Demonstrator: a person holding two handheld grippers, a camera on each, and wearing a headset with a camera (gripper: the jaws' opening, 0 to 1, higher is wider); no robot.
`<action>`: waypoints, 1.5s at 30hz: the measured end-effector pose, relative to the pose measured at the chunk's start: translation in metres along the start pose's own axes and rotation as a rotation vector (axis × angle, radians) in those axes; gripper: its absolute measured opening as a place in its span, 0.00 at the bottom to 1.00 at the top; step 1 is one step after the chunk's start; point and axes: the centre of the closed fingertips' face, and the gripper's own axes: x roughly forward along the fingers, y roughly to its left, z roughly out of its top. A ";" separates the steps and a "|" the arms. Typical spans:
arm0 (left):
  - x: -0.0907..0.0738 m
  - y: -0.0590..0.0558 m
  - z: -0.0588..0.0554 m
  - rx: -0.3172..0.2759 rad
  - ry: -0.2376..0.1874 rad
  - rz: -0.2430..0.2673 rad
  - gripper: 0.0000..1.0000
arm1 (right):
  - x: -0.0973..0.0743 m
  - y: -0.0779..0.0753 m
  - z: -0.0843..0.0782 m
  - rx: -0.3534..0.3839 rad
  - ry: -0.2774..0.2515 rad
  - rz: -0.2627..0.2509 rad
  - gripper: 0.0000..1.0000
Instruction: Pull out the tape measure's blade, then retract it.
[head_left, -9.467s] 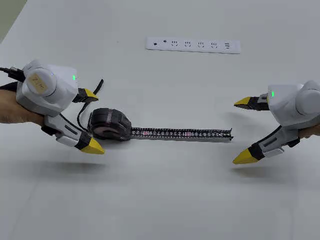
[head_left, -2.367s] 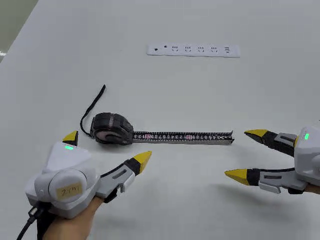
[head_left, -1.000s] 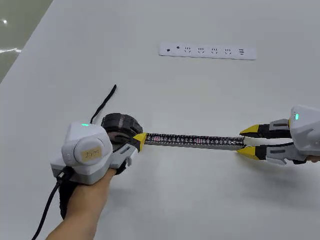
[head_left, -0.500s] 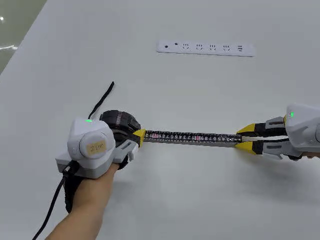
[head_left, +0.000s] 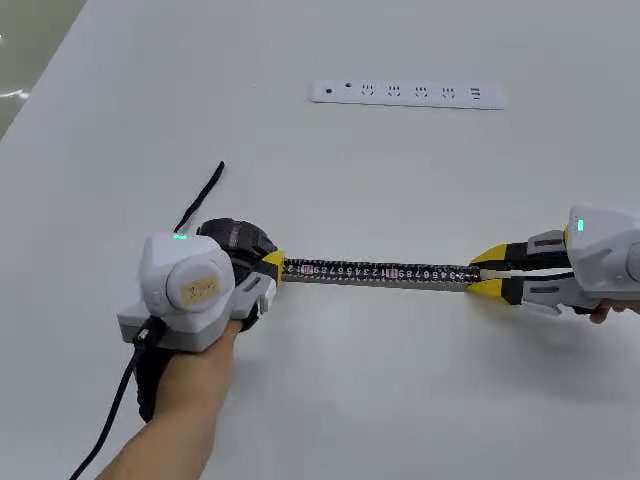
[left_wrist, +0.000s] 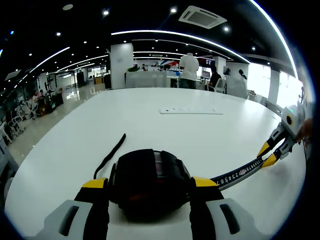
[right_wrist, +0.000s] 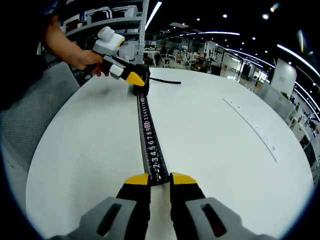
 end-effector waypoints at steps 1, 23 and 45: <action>0.000 0.000 0.000 0.013 0.002 0.001 0.62 | 0.000 0.000 0.000 0.002 -0.001 0.000 0.13; 0.001 0.001 0.000 0.037 0.041 0.011 0.58 | -0.001 0.001 -0.001 -0.006 0.003 0.001 0.12; -0.002 0.001 -0.003 0.063 0.078 -0.039 0.54 | 0.000 0.002 0.001 -0.004 0.016 0.007 0.12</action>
